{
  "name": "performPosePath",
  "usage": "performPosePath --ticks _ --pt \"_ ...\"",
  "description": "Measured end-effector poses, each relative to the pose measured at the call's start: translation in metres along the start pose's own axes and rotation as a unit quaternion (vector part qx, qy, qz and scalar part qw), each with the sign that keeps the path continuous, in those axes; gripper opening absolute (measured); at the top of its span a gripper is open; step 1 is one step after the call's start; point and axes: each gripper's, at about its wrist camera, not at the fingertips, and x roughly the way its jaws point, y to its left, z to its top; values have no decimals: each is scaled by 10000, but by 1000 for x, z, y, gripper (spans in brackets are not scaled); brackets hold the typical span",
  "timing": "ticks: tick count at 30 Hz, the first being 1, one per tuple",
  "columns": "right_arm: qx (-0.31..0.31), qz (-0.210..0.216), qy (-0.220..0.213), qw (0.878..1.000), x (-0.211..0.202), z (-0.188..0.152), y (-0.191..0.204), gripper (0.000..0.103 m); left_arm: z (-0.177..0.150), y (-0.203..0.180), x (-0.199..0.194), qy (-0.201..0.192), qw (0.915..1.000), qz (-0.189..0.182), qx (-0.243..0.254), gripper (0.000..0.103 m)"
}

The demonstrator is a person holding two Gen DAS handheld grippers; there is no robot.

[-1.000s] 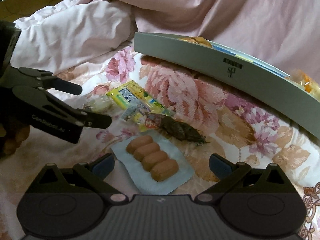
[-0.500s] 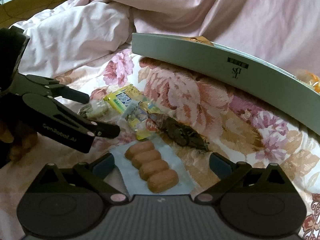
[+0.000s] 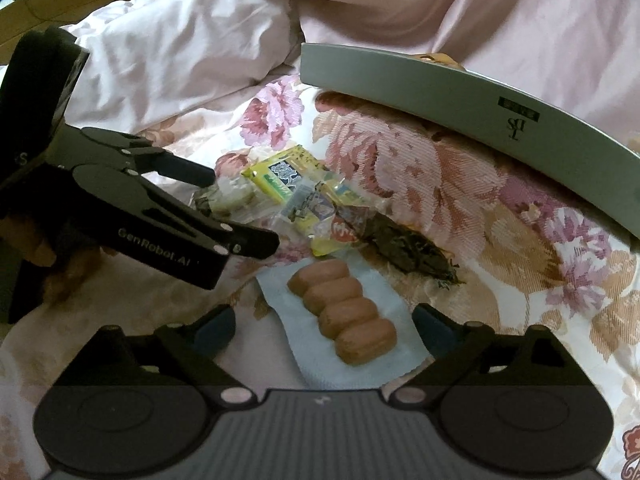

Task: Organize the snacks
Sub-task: 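Close the left tool on the bun while the right tool grasps the blue-paper sausage tray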

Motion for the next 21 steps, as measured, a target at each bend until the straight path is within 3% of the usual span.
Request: performPosePath --ticks 4,14,21 --pt "-34 -12 10 10000 -1 1 1 90 -1 -1 -2 -19 10000 -57 -27 84" --pt "205 -77 107 9997 -12 3 6 65 -1 1 -10 -5 9995 34 -313 65" --pt "349 -188 151 9991 -18 1 11 62 -6 -4 -24 105 9993 27 -367 59"
